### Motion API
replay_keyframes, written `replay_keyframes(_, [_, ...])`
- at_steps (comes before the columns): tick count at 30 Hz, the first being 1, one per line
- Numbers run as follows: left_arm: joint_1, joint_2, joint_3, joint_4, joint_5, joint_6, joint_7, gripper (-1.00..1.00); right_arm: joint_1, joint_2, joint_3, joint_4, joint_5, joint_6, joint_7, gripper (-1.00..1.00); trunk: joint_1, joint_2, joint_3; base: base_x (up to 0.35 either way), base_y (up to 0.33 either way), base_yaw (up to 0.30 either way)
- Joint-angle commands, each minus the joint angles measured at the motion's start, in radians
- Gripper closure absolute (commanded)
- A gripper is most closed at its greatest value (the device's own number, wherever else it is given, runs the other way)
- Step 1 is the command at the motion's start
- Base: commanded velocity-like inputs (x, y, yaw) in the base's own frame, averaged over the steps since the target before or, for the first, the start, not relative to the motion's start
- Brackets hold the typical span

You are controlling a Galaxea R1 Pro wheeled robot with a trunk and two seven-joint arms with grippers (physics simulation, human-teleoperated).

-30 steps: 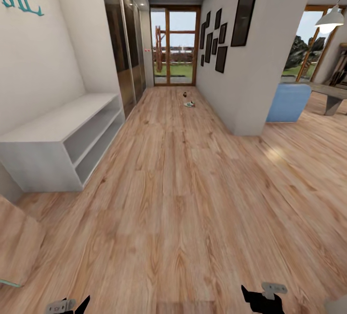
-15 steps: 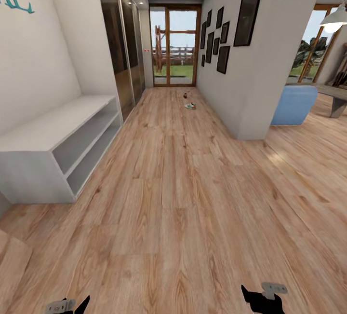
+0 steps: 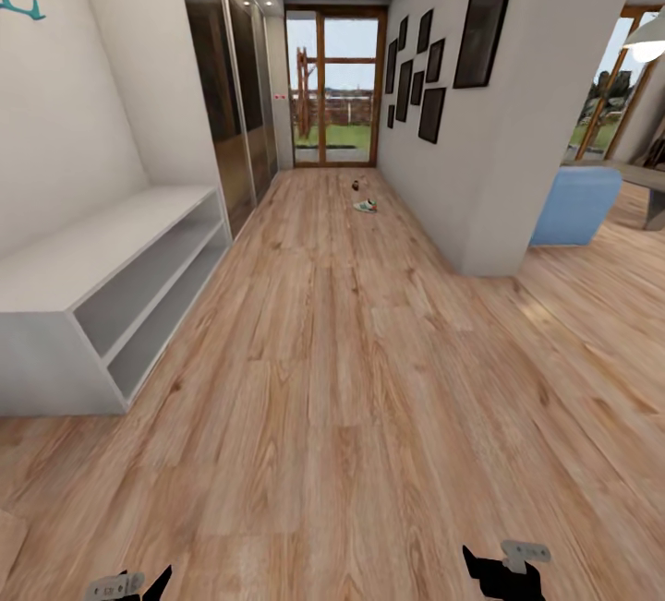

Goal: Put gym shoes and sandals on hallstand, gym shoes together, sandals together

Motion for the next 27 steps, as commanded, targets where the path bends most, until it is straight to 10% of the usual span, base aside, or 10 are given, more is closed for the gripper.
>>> replay_keyframes(1, [-0.001, 0.000, 0.003, 0.001, 0.007, 0.002, -0.009, -1.00, -0.001, 0.000, -0.009, 0.001, 0.008, -0.003, 0.005, -1.00, 0.000, 0.000, -0.001, 0.339, 0.000, 0.000])
replay_keyframes(27, [-0.001, -0.001, 0.003, 0.001, 0.007, 0.002, -0.009, -1.00, -0.001, -0.008, -0.009, 0.001, 0.010, -0.005, 0.003, -1.00, 0.000, 0.000, -0.001, 0.339, 0.000, 0.000])
